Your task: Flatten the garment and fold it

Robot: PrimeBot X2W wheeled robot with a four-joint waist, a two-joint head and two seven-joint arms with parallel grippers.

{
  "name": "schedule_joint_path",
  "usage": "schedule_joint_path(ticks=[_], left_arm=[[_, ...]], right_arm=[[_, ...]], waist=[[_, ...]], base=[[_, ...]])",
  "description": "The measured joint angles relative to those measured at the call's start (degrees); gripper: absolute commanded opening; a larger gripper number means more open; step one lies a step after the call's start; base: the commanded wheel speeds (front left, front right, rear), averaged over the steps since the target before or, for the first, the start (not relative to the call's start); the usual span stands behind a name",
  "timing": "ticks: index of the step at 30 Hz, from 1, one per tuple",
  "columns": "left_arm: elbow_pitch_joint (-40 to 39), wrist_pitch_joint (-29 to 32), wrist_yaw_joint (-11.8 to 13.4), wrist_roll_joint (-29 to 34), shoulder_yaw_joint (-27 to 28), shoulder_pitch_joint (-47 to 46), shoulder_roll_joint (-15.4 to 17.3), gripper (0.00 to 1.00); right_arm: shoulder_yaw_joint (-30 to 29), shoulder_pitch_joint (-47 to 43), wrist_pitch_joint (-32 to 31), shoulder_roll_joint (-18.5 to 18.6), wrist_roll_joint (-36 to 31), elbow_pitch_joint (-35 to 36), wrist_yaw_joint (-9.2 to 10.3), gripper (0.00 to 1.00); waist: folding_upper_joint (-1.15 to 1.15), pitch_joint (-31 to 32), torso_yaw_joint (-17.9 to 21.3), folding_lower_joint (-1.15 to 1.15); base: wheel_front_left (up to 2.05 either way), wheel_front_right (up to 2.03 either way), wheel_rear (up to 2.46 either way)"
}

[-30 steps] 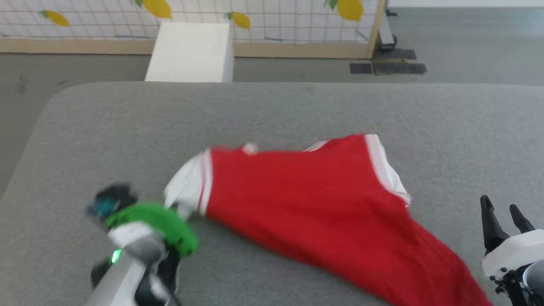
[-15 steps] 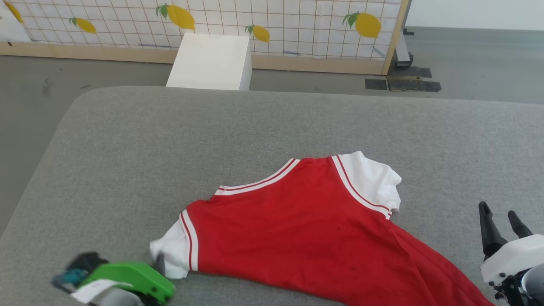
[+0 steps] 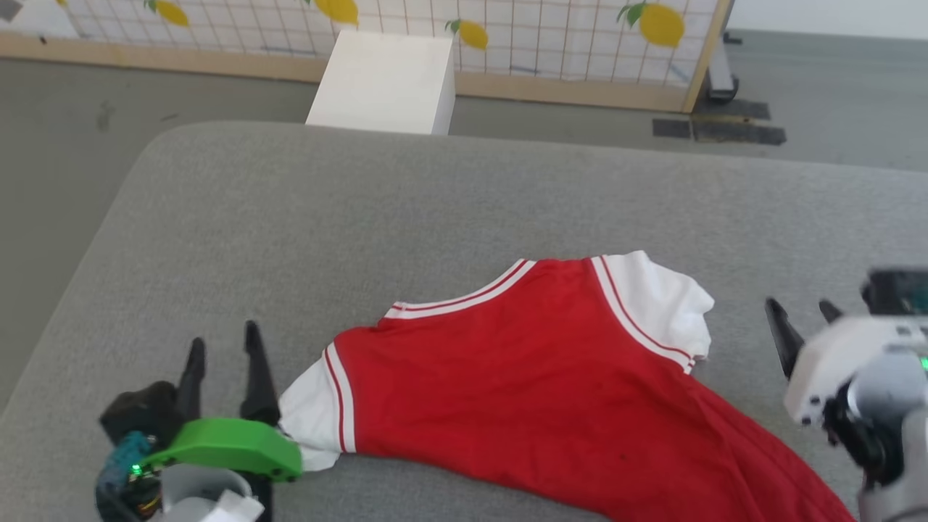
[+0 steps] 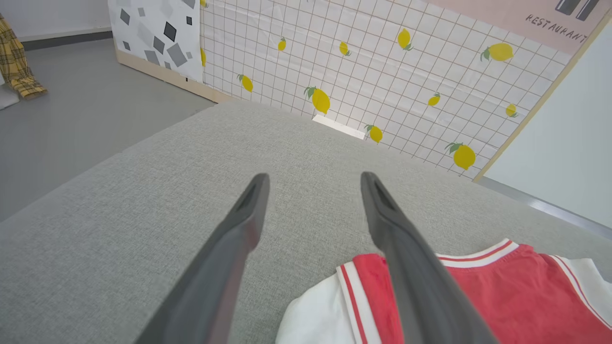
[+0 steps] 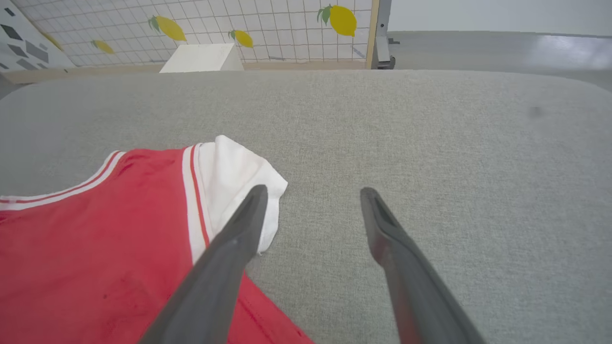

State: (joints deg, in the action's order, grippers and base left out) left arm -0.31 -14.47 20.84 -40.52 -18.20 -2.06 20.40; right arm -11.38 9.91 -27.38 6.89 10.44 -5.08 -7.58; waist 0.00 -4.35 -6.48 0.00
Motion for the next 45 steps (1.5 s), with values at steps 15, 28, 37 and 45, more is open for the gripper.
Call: schedule_joint_path(ticks=[15,28,37,45], left_arm=[[-2.1,-0.3,-9.0,14.8,5.2,-0.3,-14.4,1.00],[-0.3,-0.3,-11.8,18.3,9.3,-0.3,-17.0,1.00],[1.8,-0.3,-12.8,18.3,10.6,0.1,-17.2,1.00],[3.6,-0.3,-13.2,17.8,10.2,0.6,-17.3,1.00]], right_arm=[[18.3,16.2,-10.3,11.6,-3.4,-17.1,-0.01,1.00],[23.4,19.7,-6.1,14.2,4.9,-22.1,-0.02,0.00],[6.8,16.6,0.7,16.4,7.1,-17.8,-0.01,0.00],[-1.6,-0.2,-3.5,9.8,6.7,-17.7,-0.01,0.00]], waist=[[0.00,-7.9,-5.6,0.00],[0.00,-10.7,-7.1,0.00],[0.00,-6.8,-3.0,0.01],[0.00,-4.3,1.5,0.00]], base=[[0.00,0.00,0.00],[0.00,0.00,0.00],[0.00,0.00,0.00],[0.00,0.00,0.00]])
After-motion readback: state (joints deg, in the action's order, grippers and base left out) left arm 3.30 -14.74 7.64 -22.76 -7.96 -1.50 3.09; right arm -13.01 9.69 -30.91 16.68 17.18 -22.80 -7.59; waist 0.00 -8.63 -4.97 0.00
